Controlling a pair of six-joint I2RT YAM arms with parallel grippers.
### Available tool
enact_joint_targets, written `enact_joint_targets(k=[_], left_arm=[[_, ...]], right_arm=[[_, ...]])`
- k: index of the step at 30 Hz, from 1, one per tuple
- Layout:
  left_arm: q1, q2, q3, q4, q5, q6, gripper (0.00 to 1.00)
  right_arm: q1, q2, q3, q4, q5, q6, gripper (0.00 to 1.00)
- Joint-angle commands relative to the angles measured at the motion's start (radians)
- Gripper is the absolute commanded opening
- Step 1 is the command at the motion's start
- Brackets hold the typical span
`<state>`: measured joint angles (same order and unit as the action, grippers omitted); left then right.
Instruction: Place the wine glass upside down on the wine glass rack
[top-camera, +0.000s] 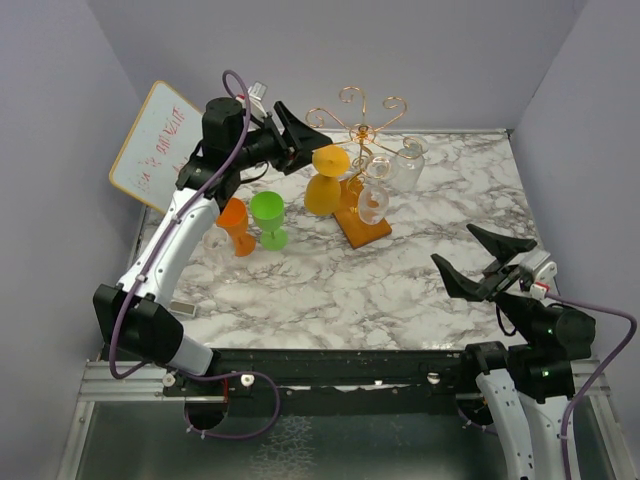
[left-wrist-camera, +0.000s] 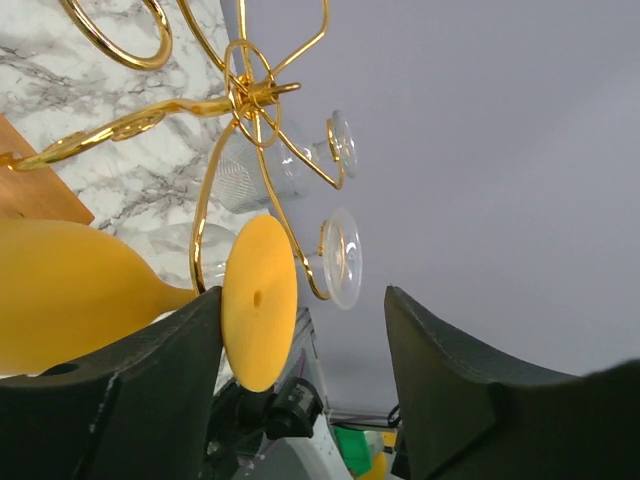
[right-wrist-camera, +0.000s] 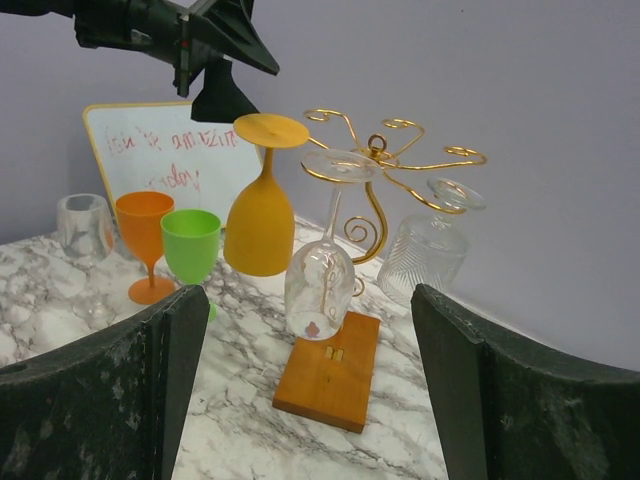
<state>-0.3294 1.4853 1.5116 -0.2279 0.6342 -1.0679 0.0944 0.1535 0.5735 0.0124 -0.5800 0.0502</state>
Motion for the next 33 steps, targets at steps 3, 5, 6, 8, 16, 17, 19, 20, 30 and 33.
enact_joint_targets(k=[3, 5, 6, 8, 16, 17, 19, 20, 30, 33], left_arm=[[-0.003, -0.058, 0.004, -0.117, -0.029, 0.079, 0.77], [-0.003, -0.069, 0.001, -0.131, -0.028, 0.091, 0.82], [-0.003, -0.075, 0.001, -0.137, -0.025, 0.100, 0.84], [-0.003, -0.088, -0.005, -0.148, -0.025, 0.115, 0.88], [0.013, -0.170, -0.056, -0.244, -0.103, 0.249, 0.93], [0.017, -0.187, -0.063, -0.264, -0.132, 0.279, 0.93], [0.022, -0.222, -0.080, -0.308, -0.214, 0.346, 0.93], [0.024, -0.241, -0.090, -0.331, -0.264, 0.381, 0.93], [0.024, -0.402, -0.262, -0.450, -0.753, 0.589, 0.77], [0.024, -0.408, -0.304, -0.446, -0.816, 0.610, 0.70]], right_arm=[[-0.001, -0.026, 0.000, -0.011, 0.039, -0.005, 0.88], [-0.001, -0.026, -0.001, -0.011, 0.039, -0.002, 0.88], [-0.002, -0.025, 0.002, -0.011, 0.040, 0.001, 0.88], [-0.001, -0.021, 0.009, -0.024, 0.043, 0.010, 0.88], [-0.002, 0.031, 0.091, -0.147, 0.155, 0.122, 0.96], [-0.002, 0.046, 0.107, -0.168, 0.171, 0.141, 0.96], [-0.002, 0.081, 0.136, -0.210, 0.202, 0.195, 0.96], [-0.001, 0.098, 0.147, -0.226, 0.209, 0.224, 0.96], [-0.002, 0.256, 0.134, -0.325, 0.379, 0.475, 0.86], [-0.002, 0.261, 0.106, -0.327, 0.478, 0.513, 0.85]])
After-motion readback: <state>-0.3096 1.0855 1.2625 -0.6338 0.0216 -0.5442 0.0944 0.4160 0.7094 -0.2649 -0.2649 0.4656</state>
